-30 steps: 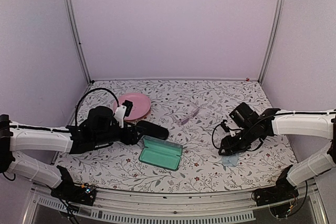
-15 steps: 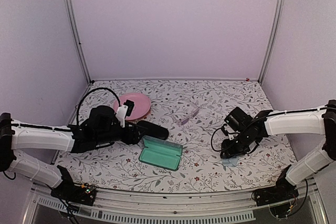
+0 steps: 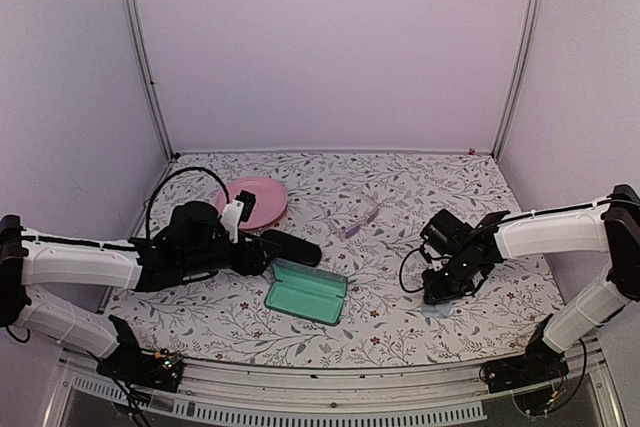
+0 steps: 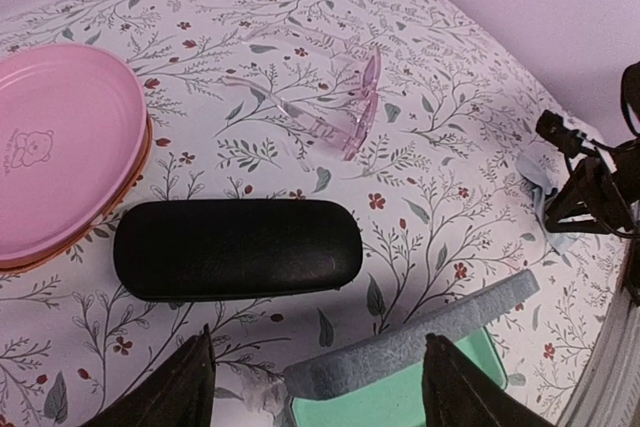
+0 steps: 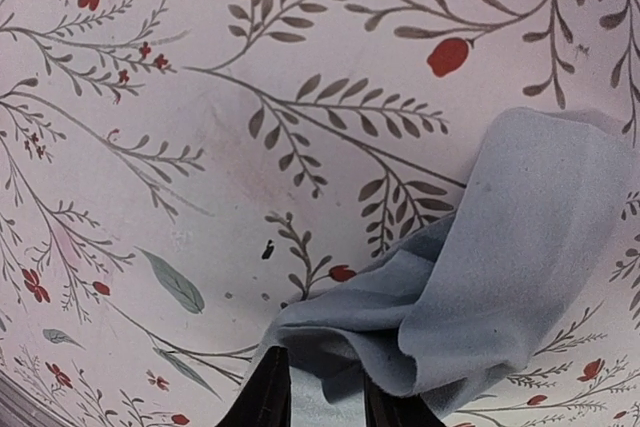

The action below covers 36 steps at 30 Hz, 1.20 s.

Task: Organize the sunglasses
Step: Pick up the glasses cleaning cloth from the center of the board, then place the glasses cleaning cloth at the corner of the board.

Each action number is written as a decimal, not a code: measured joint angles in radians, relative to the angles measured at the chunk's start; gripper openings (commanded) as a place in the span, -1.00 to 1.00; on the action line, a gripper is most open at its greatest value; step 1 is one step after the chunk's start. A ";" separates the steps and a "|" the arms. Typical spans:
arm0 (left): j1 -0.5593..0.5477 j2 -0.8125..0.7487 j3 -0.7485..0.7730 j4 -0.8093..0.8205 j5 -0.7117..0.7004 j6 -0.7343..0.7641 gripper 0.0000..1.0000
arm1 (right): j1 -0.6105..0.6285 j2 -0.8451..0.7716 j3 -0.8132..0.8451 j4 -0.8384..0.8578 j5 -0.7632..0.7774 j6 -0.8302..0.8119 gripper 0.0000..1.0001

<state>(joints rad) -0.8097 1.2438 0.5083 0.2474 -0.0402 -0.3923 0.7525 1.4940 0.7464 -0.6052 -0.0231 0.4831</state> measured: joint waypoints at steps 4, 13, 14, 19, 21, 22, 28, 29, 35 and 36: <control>0.000 0.000 0.000 0.000 0.002 0.000 0.44 | 0.002 0.007 0.006 -0.002 0.011 -0.001 -0.65; 0.000 0.000 0.000 -0.002 0.002 0.000 0.44 | 0.035 0.036 0.034 0.008 0.008 -0.016 -1.00; 0.000 0.000 0.000 -0.002 0.002 0.000 0.44 | 0.044 0.039 0.039 0.012 0.002 -0.020 -1.00; 0.000 0.000 0.009 -0.011 0.003 0.005 0.44 | 0.108 0.042 0.070 0.033 -0.045 -0.040 -1.00; 0.000 0.000 0.018 -0.018 0.003 0.006 0.44 | 0.140 0.042 0.087 0.047 -0.078 -0.056 -1.00; 0.000 0.000 0.021 -0.019 0.003 0.007 0.44 | 0.161 0.042 0.097 0.058 -0.101 -0.066 -1.00; -0.002 0.000 0.025 -0.028 0.004 0.007 0.45 | 0.251 0.031 0.102 0.114 -0.229 -0.111 -1.00; -0.002 0.000 0.025 -0.028 0.004 0.007 0.45 | 0.257 0.022 0.093 0.122 -0.243 -0.114 -1.00; -0.003 0.000 0.025 -0.028 0.006 0.007 0.46 | 0.270 -0.063 0.004 0.137 -0.277 -0.097 -0.98; -0.004 0.000 0.025 -0.028 0.006 0.007 0.45 | 0.270 -0.066 -0.007 0.135 -0.275 -0.090 -0.97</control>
<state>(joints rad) -0.8135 1.2434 0.5331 0.2195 -0.0341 -0.3855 1.0229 1.4277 0.7391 -0.4698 -0.2981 0.3931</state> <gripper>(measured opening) 0.726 0.013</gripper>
